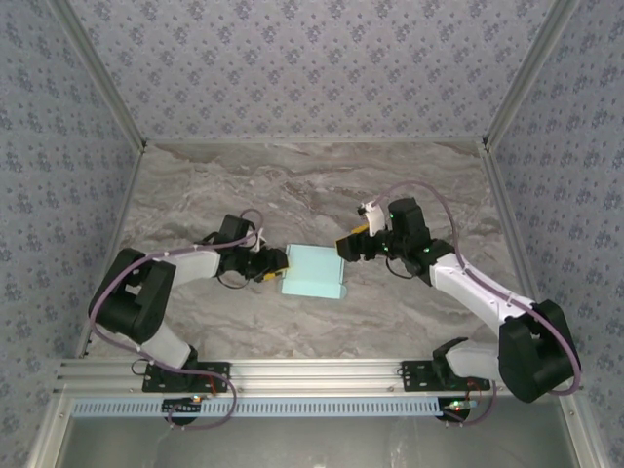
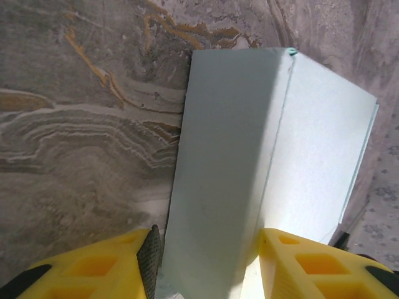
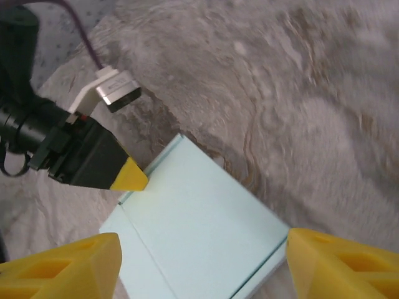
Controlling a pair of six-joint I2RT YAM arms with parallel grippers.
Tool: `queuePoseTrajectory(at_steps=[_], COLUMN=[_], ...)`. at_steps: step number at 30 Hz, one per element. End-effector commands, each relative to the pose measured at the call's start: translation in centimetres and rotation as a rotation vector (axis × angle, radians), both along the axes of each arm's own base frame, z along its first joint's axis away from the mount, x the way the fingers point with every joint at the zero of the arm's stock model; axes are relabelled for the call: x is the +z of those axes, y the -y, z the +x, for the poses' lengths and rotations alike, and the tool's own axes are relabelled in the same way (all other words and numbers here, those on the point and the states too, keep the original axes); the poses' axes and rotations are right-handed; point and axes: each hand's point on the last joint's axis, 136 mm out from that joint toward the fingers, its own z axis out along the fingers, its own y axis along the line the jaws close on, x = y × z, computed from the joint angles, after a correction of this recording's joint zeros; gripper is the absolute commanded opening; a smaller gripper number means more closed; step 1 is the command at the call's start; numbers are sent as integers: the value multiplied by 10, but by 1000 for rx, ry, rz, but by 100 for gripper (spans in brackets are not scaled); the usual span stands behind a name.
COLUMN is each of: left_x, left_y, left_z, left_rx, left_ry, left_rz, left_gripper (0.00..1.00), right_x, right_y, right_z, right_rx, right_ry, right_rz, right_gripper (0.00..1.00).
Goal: Fold the paper box
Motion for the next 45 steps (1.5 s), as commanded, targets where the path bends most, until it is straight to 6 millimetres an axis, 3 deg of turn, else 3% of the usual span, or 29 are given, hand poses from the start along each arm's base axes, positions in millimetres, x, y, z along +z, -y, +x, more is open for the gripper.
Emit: queuePoseTrajectory(at_steps=[1, 7, 11, 16, 30, 34, 45], left_x=[-38, -44, -48, -49, -58, -63, -69], left_y=[-17, -17, -26, -30, -33, -34, -41], left_z=[-18, -16, -11, -8, -7, -3, -4], left_rx=[58, 83, 121, 124, 171, 191, 208], left_ry=[-163, -216, -204, -189, -188, -192, -200], left_rz=[80, 32, 51, 62, 51, 38, -13], left_gripper=[45, 44, 42, 41, 34, 24, 23], right_x=[-21, -45, -56, -76, -77, -80, -85], right_y=[19, 18, 5, -7, -46, -44, -27], right_z=[3, -4, -6, -1, 13, 14, 12], right_rx=[-304, -347, -275, -240, -178, -195, -262], right_ry=[-311, -560, -730, -818, -890, -898, -928], right_rz=[165, 310, 388, 403, 486, 462, 387], right_gripper=[73, 77, 81, 81, 80, 80, 81])
